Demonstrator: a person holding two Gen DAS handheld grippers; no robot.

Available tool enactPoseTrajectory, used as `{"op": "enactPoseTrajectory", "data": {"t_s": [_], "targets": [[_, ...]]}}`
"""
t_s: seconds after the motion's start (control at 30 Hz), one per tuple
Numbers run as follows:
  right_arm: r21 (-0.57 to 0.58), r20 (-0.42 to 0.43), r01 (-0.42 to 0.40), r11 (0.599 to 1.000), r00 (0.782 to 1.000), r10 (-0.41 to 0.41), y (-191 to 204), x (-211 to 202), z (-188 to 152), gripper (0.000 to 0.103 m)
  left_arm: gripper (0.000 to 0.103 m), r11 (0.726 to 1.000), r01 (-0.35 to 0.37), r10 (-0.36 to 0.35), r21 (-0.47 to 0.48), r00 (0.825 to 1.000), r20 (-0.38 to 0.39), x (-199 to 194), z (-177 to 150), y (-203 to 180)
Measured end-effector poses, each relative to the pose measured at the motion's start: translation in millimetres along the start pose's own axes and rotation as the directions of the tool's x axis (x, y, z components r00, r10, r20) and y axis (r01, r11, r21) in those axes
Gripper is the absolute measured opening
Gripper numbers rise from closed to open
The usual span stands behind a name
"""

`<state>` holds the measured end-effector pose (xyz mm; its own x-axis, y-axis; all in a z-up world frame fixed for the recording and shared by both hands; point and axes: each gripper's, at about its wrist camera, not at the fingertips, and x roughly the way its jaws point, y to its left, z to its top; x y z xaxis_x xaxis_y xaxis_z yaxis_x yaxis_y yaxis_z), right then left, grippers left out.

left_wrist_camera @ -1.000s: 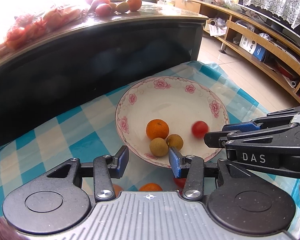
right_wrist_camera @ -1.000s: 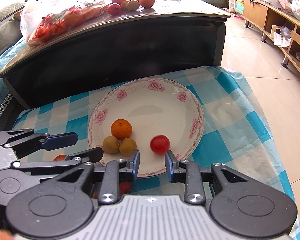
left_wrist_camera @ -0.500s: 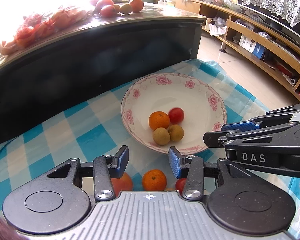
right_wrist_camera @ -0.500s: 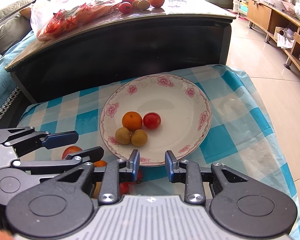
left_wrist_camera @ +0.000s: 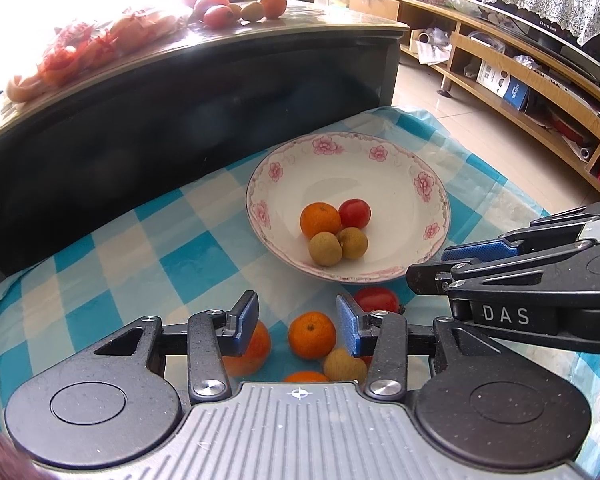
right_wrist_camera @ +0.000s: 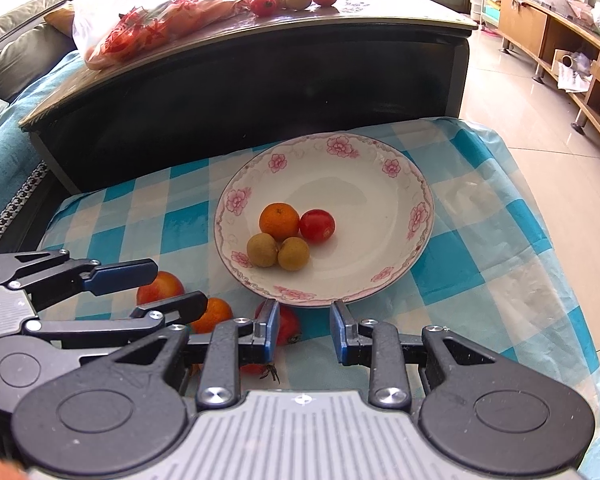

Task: Organize fruits
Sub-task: 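Move both open tools back from the bowl toward the loose fruit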

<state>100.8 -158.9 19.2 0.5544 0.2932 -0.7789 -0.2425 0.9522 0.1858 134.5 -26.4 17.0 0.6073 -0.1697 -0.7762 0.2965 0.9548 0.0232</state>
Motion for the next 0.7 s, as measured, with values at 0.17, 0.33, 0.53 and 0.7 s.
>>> {"op": "enactPoseTrajectory", "data": {"t_s": [0.17, 0.33, 0.53, 0.7], "targets": [[-0.007, -0.007, -0.002, 1.0, 1.0, 0.002, 3, -1, -4, 0.032, 0.051, 1.0, -0.002, 0.002, 0.003, 1.0, -0.006, -2, -5, 0], [-0.011, -0.02, -0.006, 1.0, 1.0, 0.006, 6, 1, -10, 0.032, 0.051, 1.0, -0.006, 0.006, 0.013, 1.0, -0.018, -3, -11, 0], [-0.028, -0.044, -0.005, 1.0, 0.999, 0.003, 11, 4, -17, 0.032, 0.05, 1.0, -0.002, 0.003, 0.015, 0.999, -0.038, -2, -19, 0], [-0.022, -0.082, -0.028, 0.999, 0.996, 0.026, 10, 9, -21, 0.032, 0.051, 1.0, 0.011, -0.01, 0.011, 0.998, -0.056, -1, -27, 2]]}}
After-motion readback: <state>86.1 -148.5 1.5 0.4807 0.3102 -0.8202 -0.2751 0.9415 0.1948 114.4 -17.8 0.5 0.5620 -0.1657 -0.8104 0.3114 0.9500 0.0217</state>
